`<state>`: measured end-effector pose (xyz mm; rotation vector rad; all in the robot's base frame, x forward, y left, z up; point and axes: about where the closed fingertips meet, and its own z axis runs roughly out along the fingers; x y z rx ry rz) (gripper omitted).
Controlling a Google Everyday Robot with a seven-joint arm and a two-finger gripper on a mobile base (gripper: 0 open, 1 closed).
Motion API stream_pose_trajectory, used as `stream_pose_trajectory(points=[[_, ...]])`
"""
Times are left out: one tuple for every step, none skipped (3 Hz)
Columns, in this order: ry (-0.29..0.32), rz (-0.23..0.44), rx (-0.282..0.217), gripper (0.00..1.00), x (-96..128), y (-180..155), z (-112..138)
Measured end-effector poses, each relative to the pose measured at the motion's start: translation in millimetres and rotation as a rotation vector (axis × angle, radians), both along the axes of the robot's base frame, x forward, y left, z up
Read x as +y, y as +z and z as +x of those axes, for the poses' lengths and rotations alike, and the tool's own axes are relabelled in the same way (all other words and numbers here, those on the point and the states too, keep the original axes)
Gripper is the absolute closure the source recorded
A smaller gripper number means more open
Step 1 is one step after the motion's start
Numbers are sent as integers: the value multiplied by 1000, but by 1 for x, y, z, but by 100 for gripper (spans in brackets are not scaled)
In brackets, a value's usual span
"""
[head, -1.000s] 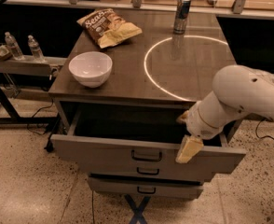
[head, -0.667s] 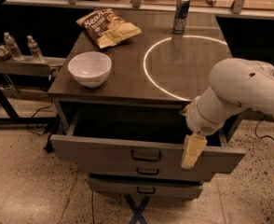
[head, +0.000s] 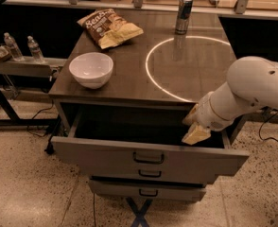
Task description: Open top drawer
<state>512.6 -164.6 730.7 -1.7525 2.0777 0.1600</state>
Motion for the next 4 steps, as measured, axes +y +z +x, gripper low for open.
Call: stream_pose_trajectory(points=[[-6, 22, -7, 72, -1, -2, 4], [-4, 31, -5, 100, -1, -8, 3], [7, 80, 6, 100, 2, -45, 4], [18, 105, 33, 100, 5, -80, -3]])
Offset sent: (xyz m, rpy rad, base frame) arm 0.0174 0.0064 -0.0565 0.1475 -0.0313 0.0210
